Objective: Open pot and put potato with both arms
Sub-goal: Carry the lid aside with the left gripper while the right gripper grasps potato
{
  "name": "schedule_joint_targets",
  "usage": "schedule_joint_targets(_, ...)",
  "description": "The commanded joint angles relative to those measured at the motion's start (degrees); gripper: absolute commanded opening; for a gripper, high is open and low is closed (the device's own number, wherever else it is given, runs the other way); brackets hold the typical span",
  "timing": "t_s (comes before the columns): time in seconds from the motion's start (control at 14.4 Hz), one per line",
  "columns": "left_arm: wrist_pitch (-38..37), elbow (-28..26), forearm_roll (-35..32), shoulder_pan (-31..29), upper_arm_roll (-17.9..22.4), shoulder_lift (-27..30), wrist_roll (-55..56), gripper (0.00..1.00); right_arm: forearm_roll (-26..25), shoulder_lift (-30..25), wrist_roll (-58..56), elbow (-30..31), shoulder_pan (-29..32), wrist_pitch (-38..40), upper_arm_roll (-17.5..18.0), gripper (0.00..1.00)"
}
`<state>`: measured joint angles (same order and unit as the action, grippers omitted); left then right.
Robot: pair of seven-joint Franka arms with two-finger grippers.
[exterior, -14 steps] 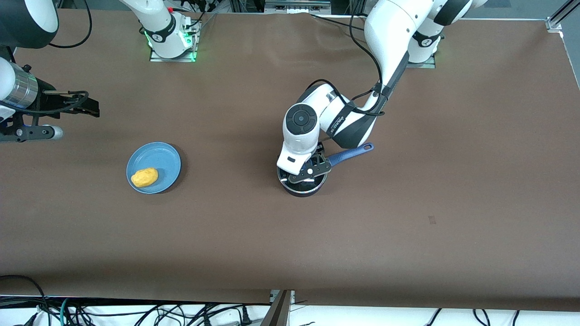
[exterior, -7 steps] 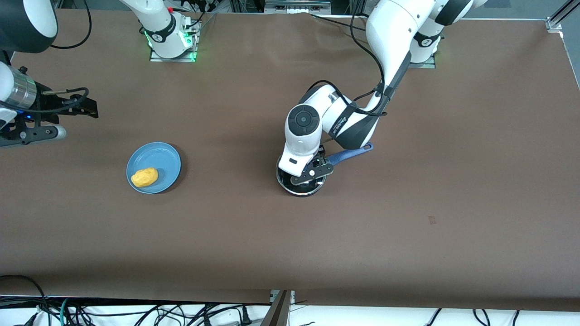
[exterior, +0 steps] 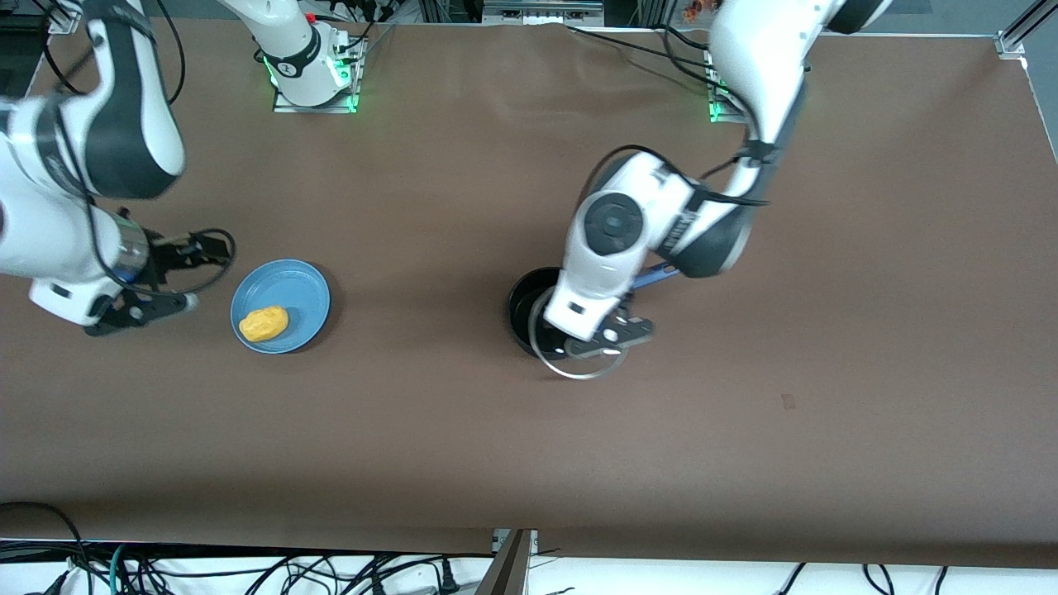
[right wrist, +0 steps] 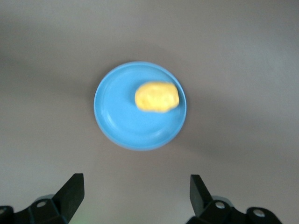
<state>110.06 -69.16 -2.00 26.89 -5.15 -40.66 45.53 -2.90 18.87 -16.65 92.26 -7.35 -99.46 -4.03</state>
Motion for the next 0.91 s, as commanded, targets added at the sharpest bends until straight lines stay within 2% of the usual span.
schedule_joint_targets(0.0,-1.34,-4.39,-0.28,-8.05,-0.57,4.88,-13.85,0.55,0.7,1.25,-1.9,6.34,0.14,-10.37,-0.01,1.0)
schedule_joint_targets(0.28,-0.64,-10.2,-0.37,-17.11,5.31,7.52,-39.23,0.55,0.96,3.89,-1.11,13.81,0.93,-23.48,-0.62,0.99)
schedule_joint_targets(0.49,1.45,-14.23,-0.02,-20.2,10.05,7.79,-49.37,0.55,6.31,5.73,4.13,14.26,4.62,-23.15,-0.63,0.99)
schedule_joint_targets(0.63,13.88,-25.08,-0.11,-22.92,10.68,10.76,-53.25,0.55,8.42,7.84,11.25,14.09,6.9,-23.67,-0.54,0.99)
schedule_joint_targets(0.77,26.12,-35.39,-0.11,-24.77,11.38,12.62,-55.37,0.54,17.35,9.34,18.2,13.91,7.96,-23.77,-0.63,0.99)
schedule_joint_targets(0.84,27.91,-37.43,-0.19,-25.21,12.08,12.71,-55.9,0.53,20.62,10.56,19.36,13.91,7.88,-23.85,-0.63,1.0)
